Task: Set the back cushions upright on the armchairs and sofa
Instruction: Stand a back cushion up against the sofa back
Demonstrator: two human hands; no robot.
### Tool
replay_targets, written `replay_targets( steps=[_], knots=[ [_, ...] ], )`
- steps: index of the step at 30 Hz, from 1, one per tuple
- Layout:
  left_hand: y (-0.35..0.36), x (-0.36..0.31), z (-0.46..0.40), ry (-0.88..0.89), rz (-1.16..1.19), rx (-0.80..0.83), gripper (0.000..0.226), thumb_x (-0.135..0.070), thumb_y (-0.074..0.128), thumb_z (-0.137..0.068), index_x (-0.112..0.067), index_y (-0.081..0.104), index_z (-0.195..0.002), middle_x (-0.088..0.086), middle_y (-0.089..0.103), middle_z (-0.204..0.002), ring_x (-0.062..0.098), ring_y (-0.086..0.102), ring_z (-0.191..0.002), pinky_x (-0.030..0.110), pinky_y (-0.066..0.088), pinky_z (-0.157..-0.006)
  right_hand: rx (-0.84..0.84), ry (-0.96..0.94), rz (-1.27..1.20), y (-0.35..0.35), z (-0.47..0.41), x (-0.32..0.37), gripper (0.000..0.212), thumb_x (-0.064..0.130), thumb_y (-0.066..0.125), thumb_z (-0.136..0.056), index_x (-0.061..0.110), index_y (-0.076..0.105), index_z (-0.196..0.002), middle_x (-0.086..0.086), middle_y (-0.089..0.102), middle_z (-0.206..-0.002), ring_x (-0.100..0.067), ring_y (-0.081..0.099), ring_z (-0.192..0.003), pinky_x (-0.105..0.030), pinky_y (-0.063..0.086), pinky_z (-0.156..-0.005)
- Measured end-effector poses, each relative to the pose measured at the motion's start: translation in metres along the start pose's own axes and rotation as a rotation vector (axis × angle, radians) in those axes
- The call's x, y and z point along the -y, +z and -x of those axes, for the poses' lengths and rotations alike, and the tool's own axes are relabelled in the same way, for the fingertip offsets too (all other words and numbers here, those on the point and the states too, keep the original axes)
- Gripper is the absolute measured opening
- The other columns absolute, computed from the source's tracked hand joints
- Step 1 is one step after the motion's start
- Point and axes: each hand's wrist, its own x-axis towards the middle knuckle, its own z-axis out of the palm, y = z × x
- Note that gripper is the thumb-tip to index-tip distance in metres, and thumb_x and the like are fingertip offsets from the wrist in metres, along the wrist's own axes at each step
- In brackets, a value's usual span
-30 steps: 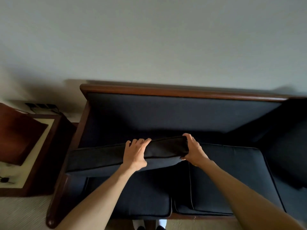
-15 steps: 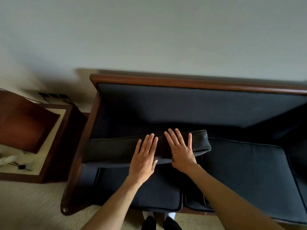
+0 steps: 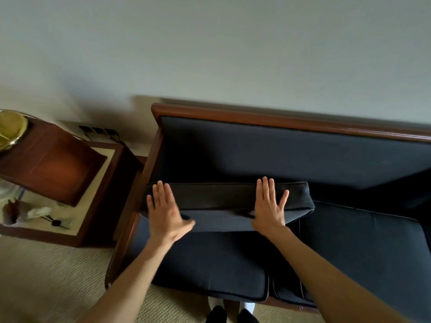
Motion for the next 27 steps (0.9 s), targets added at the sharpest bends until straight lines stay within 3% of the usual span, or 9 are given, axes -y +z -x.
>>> replay_targets(
  steps=[5,8,11,16,19,21,23,25,27],
  knots=[
    [0.022,-0.071,0.004,0.387,-0.068,0.068,0.127,-0.034,0.077,-0.07,-0.01,-0.017,-0.152,0.007,-0.023,-0.161,0.023,-0.02,-0.148,0.046,-0.006,-0.121,-0.017,-0.269,0.044,0.016,0.017,0.041,0.123,0.024,0.07,-0.071,0.018,-0.024,-0.151,0.003,-0.033,-0.158,-0.018,-0.032,-0.144,-0.054,-0.014,-0.118],
    [0.026,-0.04,0.004,0.349,-0.061,0.015,0.131,-0.028,0.083,-0.062,-0.008,-0.008,-0.154,0.008,-0.009,-0.164,0.022,-0.008,-0.151,0.042,0.006,-0.123,-0.064,-0.152,0.019,0.021,0.022,-0.003,0.123,0.021,0.067,-0.064,0.017,-0.015,-0.154,0.002,-0.027,-0.161,-0.016,-0.025,-0.148,-0.046,-0.008,-0.121],
    [0.021,-0.003,-0.007,0.279,-0.05,-0.035,0.132,-0.025,0.086,-0.054,-0.006,0.003,-0.155,0.012,0.005,-0.164,0.025,0.002,-0.151,0.045,0.012,-0.122,-0.086,-0.001,0.027,0.021,0.027,-0.055,0.126,0.027,0.066,-0.054,0.013,-0.006,-0.156,-0.001,-0.018,-0.164,-0.017,-0.015,-0.151,-0.048,0.001,-0.122],
    [0.011,-0.013,-0.023,0.098,-0.145,0.025,0.128,-0.032,0.086,-0.049,-0.01,0.016,-0.154,0.016,0.026,-0.157,0.037,0.012,-0.148,0.06,0.013,-0.118,-0.004,0.191,0.02,0.008,0.011,-0.045,0.136,0.048,0.078,-0.065,0.011,-0.02,-0.152,-0.015,-0.024,-0.16,-0.032,-0.018,-0.149,-0.058,-0.002,-0.118],
    [0.003,-0.042,-0.029,0.108,-0.204,0.098,0.122,-0.034,0.083,-0.057,-0.019,0.009,-0.153,0.012,0.021,-0.156,0.044,0.006,-0.147,0.068,0.0,-0.112,-0.025,0.145,0.042,-0.002,-0.008,-0.007,0.135,0.049,0.081,-0.062,0.021,-0.014,-0.154,-0.023,-0.008,-0.159,-0.045,-0.011,-0.147,-0.067,-0.008,-0.111],
    [0.003,-0.05,-0.032,0.164,-0.229,0.121,0.117,-0.028,0.084,-0.057,-0.014,0.015,-0.151,0.011,0.026,-0.154,0.038,0.01,-0.148,0.067,-0.002,-0.113,0.005,-0.032,0.097,-0.004,-0.019,0.007,0.127,0.042,0.082,-0.063,0.017,-0.001,-0.155,-0.015,0.005,-0.16,-0.037,-0.005,-0.149,-0.069,-0.007,-0.111],
    [0.007,-0.047,-0.037,0.225,-0.221,0.099,0.11,-0.024,0.085,-0.054,-0.009,0.027,-0.146,0.01,0.038,-0.146,0.032,0.025,-0.144,0.064,0.003,-0.116,0.01,-0.152,0.088,-0.004,-0.031,0.006,0.12,0.039,0.084,-0.059,0.013,0.014,-0.152,-0.008,0.022,-0.156,-0.029,0.014,-0.148,-0.066,0.0,-0.115],
    [0.008,-0.041,-0.045,0.267,-0.204,0.079,0.099,-0.02,0.082,-0.052,-0.011,0.036,-0.14,0.006,0.048,-0.135,0.027,0.039,-0.133,0.061,0.01,-0.118,-0.02,-0.195,0.085,-0.008,-0.041,0.0,0.113,0.046,0.083,-0.053,0.015,0.027,-0.147,-0.004,0.041,-0.143,-0.026,0.036,-0.134,-0.061,0.013,-0.115],
    [0.004,-0.039,-0.059,0.296,-0.185,0.069,0.092,-0.017,0.081,-0.05,-0.014,0.042,-0.133,0.001,0.053,-0.126,0.024,0.047,-0.123,0.06,0.016,-0.117,-0.041,-0.238,0.091,-0.014,-0.051,-0.005,0.108,0.052,0.079,-0.052,0.016,0.034,-0.143,-0.003,0.049,-0.132,-0.025,0.045,-0.121,-0.053,0.024,-0.11]
  ],
)
